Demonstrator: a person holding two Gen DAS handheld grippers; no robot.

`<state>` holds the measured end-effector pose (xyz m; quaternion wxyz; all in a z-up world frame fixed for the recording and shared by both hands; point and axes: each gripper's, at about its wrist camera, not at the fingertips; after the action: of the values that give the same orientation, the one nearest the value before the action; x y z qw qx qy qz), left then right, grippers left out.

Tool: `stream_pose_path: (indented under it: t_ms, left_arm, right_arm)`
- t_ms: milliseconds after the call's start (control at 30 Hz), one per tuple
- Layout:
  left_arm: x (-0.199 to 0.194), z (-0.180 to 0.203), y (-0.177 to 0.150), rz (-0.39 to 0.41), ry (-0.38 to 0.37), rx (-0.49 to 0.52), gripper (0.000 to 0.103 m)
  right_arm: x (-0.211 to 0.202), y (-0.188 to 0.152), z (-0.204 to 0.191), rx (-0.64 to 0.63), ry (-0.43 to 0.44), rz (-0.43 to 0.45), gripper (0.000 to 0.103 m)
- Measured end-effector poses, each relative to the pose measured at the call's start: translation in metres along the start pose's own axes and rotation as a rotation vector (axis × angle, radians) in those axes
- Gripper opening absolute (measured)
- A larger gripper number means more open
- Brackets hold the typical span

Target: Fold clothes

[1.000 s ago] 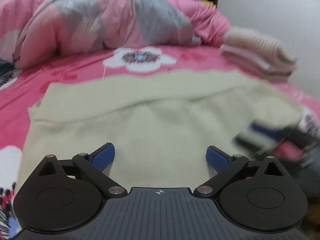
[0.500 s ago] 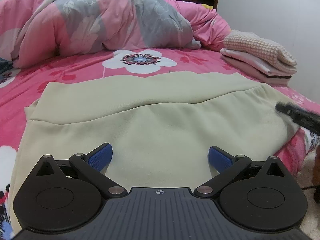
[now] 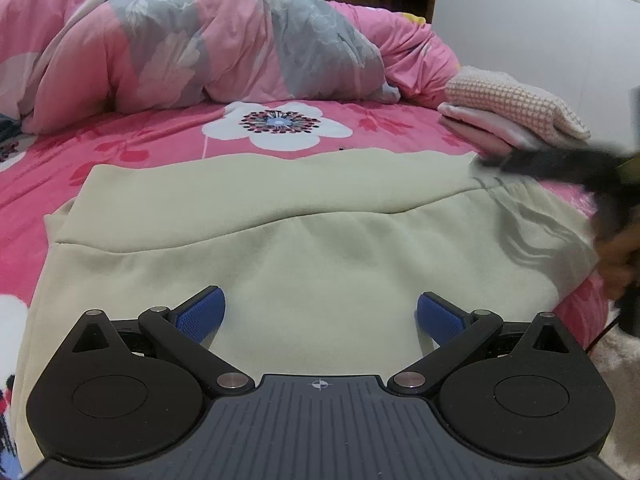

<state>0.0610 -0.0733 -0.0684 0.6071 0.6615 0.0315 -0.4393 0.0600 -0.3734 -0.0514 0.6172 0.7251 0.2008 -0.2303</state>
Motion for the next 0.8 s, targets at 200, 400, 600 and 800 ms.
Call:
stream_pose_path:
  t_ms: [200, 400, 600, 800]
  left_arm:
    - [0.004, -0.005, 0.001, 0.008, -0.013, -0.001, 0.103]
    - [0.009, -0.01, 0.002, 0.027, -0.025, -0.002, 0.103]
    - [0.011, -0.012, 0.003, 0.043, -0.035, -0.015, 0.103]
    - [0.011, -0.016, 0.004, 0.05, -0.049, -0.034, 0.103]
  right_arm:
    - [-0.002, 0.01, -0.003, -0.025, -0.005, -0.02, 0.036]
    - [0.039, 0.017, -0.019, -0.129, 0.039, -0.096, 0.038]
    - [0.051, 0.03, -0.018, -0.104, 0.032, -0.11, 0.039]
    - [0.057, 0.037, -0.025, -0.124, -0.019, -0.128, 0.039]
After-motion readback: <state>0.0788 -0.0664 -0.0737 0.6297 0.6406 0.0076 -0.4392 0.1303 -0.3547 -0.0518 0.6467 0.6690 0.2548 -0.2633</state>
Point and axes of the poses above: each gripper's, at about its wrist camera, not at the fingertips, and x roughly the way its jaws point, z to its right, y to its top, and after that the axes turned 4 degrees about -z, right-handed
